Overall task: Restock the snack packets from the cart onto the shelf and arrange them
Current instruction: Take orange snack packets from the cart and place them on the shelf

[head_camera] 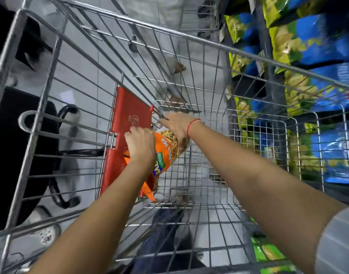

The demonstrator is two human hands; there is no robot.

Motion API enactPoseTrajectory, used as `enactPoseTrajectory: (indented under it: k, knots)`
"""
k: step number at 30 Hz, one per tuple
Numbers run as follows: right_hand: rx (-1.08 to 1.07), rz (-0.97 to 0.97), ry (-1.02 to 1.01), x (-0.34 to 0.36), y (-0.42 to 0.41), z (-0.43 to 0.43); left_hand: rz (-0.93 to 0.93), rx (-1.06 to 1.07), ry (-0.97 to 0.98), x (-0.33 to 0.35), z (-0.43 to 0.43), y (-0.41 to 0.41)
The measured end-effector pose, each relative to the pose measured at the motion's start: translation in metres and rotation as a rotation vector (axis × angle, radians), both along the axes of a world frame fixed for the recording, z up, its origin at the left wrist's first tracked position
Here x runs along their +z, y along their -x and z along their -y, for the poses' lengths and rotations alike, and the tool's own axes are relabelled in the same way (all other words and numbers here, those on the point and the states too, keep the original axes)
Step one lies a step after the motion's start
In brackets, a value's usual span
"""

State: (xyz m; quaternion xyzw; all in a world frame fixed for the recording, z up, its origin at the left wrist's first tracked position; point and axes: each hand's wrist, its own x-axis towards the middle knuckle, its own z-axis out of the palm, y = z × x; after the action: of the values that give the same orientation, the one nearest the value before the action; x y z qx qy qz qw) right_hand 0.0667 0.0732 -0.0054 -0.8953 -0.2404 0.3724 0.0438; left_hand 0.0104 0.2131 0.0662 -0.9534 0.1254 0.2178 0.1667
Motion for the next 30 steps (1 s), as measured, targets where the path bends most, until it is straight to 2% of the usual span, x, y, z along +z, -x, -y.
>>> enactPoseTrajectory:
  k: [2, 7, 9, 12, 17, 20, 22, 26, 28, 30]
  knots:
    - [-0.062, 0.012, 0.008, -0.001, 0.008, 0.002, -0.032, 0.003, 0.04, 0.003, 0.0, 0.004]
    - [0.09, 0.19, 0.081, 0.004, 0.043, 0.018, -0.195, 0.04, 0.116, 0.009, 0.0, 0.012]
    - [0.049, 0.16, 0.046, 0.01, 0.054, 0.025, -0.248, 0.07, 0.162, 0.015, -0.003, 0.01]
    - [-0.112, 0.032, -0.005, 0.027, 0.077, 0.046, -0.31, 0.077, 0.235, 0.029, -0.005, 0.004]
    - [-0.498, 0.01, -0.015, 0.059, 0.132, 0.098, -0.329, -0.049, 0.408, 0.07, 0.006, -0.022]
    - [-0.707, 0.091, -0.067, 0.098, 0.166, 0.126, -0.306, -0.145, 0.61, 0.113, 0.023, -0.032]
    - [-0.861, 0.132, -0.145, 0.125, 0.187, 0.138, -0.27, -0.142, 0.835, 0.14, 0.035, -0.03]
    - [-1.208, 0.263, -0.392, 0.172, 0.239, 0.156, -0.127, 0.122, 1.549, 0.191, 0.059, 0.007]
    - [-1.37, 0.329, -0.533, 0.194, 0.266, 0.158, -0.036, 0.266, 1.765, 0.202, 0.067, 0.034]
    - [-1.515, 0.392, -0.671, 0.21, 0.288, 0.159, 0.008, 0.354, 1.85, 0.201, 0.072, 0.061]
